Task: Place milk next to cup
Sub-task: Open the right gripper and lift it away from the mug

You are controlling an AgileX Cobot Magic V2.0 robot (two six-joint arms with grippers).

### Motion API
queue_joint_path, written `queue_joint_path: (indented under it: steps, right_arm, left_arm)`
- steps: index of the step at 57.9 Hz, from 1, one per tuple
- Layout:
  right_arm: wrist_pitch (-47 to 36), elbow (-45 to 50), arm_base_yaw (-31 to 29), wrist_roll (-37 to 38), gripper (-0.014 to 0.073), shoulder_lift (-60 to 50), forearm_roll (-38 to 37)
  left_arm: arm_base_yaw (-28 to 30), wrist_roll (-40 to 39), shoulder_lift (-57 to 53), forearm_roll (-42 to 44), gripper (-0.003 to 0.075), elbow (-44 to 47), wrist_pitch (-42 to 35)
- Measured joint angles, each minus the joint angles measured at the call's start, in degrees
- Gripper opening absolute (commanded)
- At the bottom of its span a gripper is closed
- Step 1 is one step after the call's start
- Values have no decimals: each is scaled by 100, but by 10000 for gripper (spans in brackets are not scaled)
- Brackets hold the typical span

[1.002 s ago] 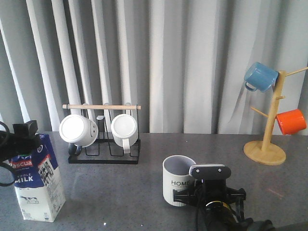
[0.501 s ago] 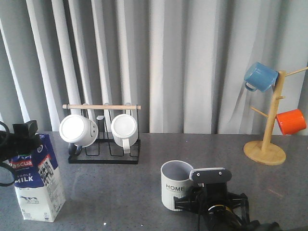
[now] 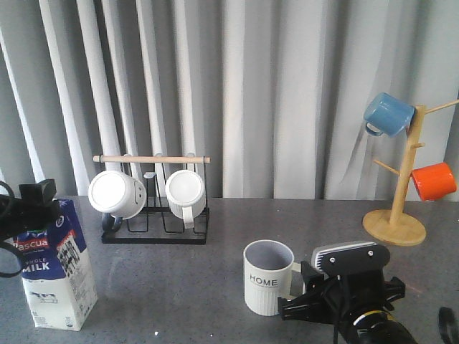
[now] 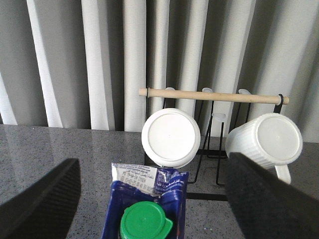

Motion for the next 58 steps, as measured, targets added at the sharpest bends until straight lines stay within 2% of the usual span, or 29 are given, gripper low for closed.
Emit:
queue_joint_path:
  steps: [8,16,25,33,37,40,42,45,50,58]
  right_arm:
    - [497,67,0,-37,297,-605,-147]
    - [593,87,-133,-188,295,-1329,-812]
    - [878,-5,-685,-201,295,-2179,-1644]
    - [1928,-344,-1370,453,284,-2716,-2253]
    - [2351,-511,-1626,1000,234,-2954,-2629]
    - [2582,-604,-1748,1393,164,-3169,-2978]
    - [2675,-637,-1782,1636,75,-3304,-3171]
    - [2764,-655,-1802,1972,-15,-3479,-3444]
    - [2940,-679,-1802,2353,-10,-3729,-3705]
    - [3216,-679,-1802,2448,-8,-3787,-3795]
  left_arm:
    - [0,0,0,0,576,0,0]
    - [0,0,0,0,576,0,0]
    - [0,0,0,0,576,0,0]
    - [0,0,0,0,576,0,0]
    - [0,0,0,0,576,0,0]
    - [0,0,0,0,576,0,0]
    - [0,0,0,0,576,0,0]
    - [0,0,0,0,576,0,0]
    - [0,0,0,0,576,0,0]
    - [0,0,0,0,576,0,0]
